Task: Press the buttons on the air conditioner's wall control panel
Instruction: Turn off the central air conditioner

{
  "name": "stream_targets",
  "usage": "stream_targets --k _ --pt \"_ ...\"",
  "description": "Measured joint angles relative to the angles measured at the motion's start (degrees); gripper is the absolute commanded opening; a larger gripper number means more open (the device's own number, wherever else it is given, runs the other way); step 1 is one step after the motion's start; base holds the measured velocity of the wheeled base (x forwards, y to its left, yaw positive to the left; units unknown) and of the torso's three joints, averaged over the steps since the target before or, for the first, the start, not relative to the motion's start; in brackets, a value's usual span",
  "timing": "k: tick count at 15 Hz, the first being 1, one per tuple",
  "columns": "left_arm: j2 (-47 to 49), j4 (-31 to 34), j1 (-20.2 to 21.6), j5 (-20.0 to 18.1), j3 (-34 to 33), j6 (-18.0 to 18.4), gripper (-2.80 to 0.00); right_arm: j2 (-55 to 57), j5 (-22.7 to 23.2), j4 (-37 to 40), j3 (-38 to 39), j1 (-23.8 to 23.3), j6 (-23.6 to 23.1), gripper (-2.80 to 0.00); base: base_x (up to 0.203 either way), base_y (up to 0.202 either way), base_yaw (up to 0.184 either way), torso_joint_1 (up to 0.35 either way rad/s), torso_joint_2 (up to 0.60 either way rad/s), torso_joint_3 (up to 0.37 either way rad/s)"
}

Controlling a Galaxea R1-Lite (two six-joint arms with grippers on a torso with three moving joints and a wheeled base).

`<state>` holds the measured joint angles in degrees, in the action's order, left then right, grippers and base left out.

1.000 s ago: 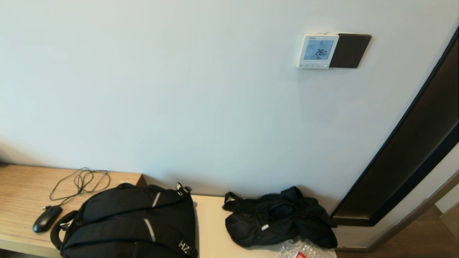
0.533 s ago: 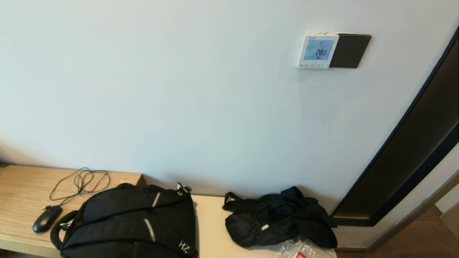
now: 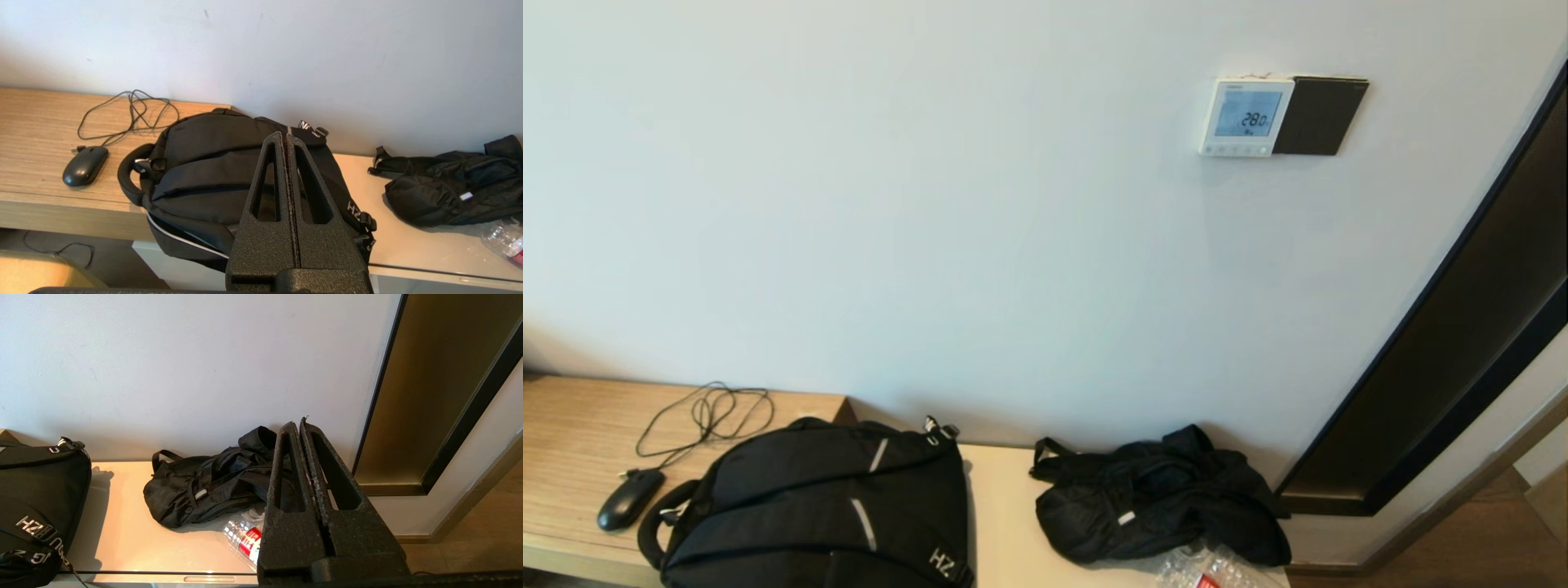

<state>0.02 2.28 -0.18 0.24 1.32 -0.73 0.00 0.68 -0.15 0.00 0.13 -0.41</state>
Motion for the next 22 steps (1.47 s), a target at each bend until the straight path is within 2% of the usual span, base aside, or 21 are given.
stream_targets --k 22 --pt "0.00 0.00 0.00 -0.01 0.02 0.02 -2.80 0.00 0.00 0.00 0.00 0.02 0.00 -2.80 0.000 0.000 0.000 0.000 0.00 0.000"
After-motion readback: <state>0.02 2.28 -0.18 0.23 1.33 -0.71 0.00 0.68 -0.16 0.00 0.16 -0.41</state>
